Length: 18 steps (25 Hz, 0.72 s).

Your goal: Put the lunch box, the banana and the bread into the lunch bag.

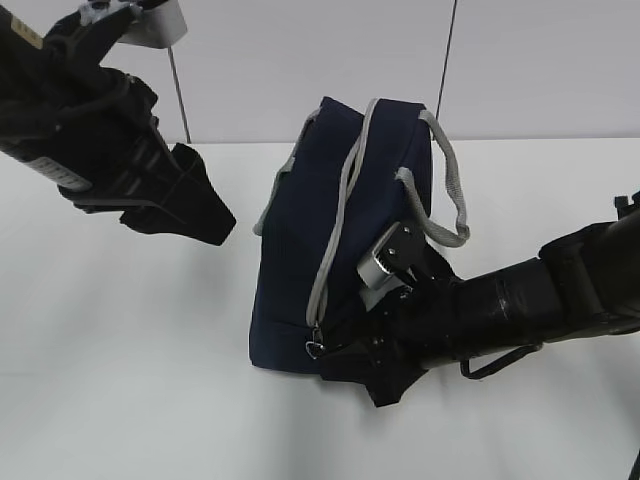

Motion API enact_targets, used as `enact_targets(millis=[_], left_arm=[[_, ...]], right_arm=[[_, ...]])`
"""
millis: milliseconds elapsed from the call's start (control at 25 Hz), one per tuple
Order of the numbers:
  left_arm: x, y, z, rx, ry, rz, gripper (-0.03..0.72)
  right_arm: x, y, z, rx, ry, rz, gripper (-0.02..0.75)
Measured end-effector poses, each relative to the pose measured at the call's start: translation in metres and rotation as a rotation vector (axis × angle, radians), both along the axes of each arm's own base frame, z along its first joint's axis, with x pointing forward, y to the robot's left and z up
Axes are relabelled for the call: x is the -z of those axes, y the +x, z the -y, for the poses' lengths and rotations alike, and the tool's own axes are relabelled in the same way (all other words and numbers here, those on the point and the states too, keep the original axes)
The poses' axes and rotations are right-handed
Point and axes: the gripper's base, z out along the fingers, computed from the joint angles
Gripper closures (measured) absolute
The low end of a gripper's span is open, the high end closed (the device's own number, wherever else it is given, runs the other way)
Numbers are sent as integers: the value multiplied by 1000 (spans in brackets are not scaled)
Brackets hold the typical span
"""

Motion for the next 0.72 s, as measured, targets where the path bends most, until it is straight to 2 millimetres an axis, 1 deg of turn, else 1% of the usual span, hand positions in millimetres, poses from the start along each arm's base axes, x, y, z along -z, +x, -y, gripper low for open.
enact_targets(millis=[120,360,480,560,720], left_arm=[[0,0,0,0,0,-1,274],[0,0,0,0,0,-1,274],[0,0,0,0,0,-1,274],[0,0,0,0,0,-1,274],[0,0,0,0,0,-1,274]], right_arm=[[0,0,0,-3,-4,1,511],[0,0,0,-2,-6,1,665],[0,0,0,-7,-6,2,718],[1,-2,0,-30,-8,4,733],[0,-4,-1,-57,-8,8,740]])
